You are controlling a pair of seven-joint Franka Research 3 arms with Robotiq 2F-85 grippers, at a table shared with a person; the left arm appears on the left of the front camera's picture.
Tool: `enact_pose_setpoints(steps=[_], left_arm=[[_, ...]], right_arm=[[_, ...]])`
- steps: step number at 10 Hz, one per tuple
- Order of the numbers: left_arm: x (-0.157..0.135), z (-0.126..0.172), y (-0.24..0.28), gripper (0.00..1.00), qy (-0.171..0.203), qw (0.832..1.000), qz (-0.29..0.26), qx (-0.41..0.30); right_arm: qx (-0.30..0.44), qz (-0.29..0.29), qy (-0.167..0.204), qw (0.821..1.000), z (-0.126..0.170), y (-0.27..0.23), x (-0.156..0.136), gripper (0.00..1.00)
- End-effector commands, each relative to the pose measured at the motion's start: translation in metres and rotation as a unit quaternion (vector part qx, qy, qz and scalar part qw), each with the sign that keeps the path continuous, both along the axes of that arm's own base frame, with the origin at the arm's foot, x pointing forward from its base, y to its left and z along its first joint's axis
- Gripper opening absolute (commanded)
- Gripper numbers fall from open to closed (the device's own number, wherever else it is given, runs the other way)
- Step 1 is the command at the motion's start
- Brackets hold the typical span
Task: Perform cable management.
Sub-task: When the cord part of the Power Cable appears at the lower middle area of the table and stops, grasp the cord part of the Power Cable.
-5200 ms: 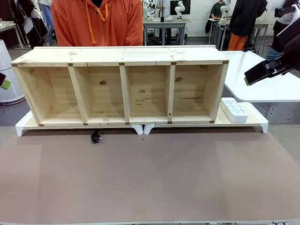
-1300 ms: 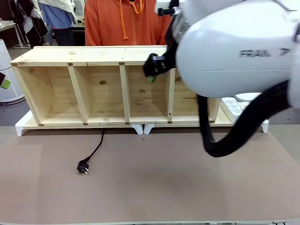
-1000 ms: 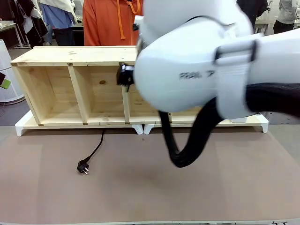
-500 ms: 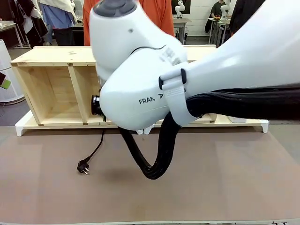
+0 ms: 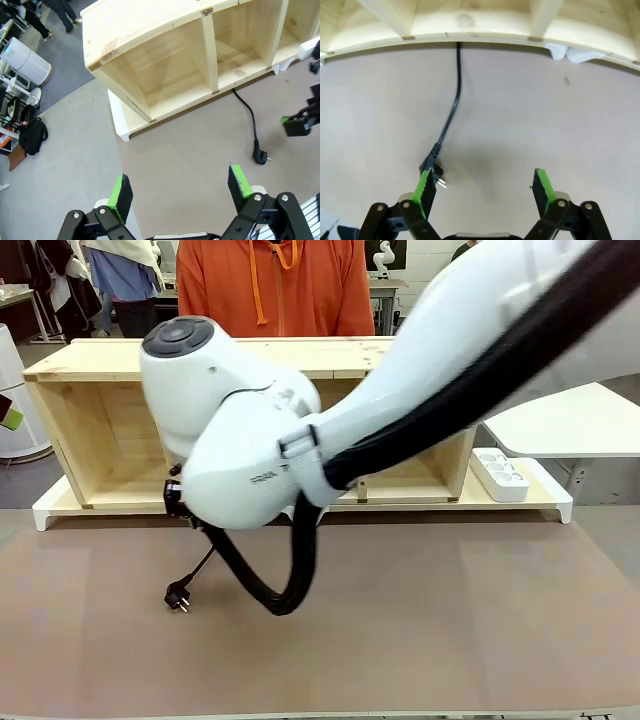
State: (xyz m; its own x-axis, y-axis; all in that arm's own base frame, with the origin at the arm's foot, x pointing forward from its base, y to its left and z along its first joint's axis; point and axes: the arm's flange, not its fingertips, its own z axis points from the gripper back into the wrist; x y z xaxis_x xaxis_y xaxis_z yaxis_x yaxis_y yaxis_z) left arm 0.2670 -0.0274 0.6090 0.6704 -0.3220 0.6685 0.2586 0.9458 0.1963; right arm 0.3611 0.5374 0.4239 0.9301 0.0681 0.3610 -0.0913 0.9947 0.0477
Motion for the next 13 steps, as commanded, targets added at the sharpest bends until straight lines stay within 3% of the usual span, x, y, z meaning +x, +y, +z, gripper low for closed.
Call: enact_pose_setpoints(steps=[1, 6, 7, 13], left_arm=[[0.000, 0.000, 0.001, 1.00, 0.000, 1.000, 0.001, 0.001], [0.000, 0.000, 0.001, 1.00, 0.000, 1.000, 0.001, 0.001], [0.000, 0.000, 0.001, 1.00, 0.000, 1.000, 0.001, 0.001], [0.000, 0.000, 0.001, 1.00, 0.000, 1.000, 0.001, 0.001]], right_arm=[[-0.014, -0.016, 0.003, 1.000, -0.006, 0.038, 0.010, 1.00], [-0.005, -0.044, 0.008, 0.999, -0.022, 0.037, 0.015, 1.00], [-0.017, -0.012, 0.010, 1.000, -0.021, 0.039, 0.014, 1.00], [-0.017, -0.012, 0.010, 1.000, -0.021, 0.039, 0.014, 1.00]])
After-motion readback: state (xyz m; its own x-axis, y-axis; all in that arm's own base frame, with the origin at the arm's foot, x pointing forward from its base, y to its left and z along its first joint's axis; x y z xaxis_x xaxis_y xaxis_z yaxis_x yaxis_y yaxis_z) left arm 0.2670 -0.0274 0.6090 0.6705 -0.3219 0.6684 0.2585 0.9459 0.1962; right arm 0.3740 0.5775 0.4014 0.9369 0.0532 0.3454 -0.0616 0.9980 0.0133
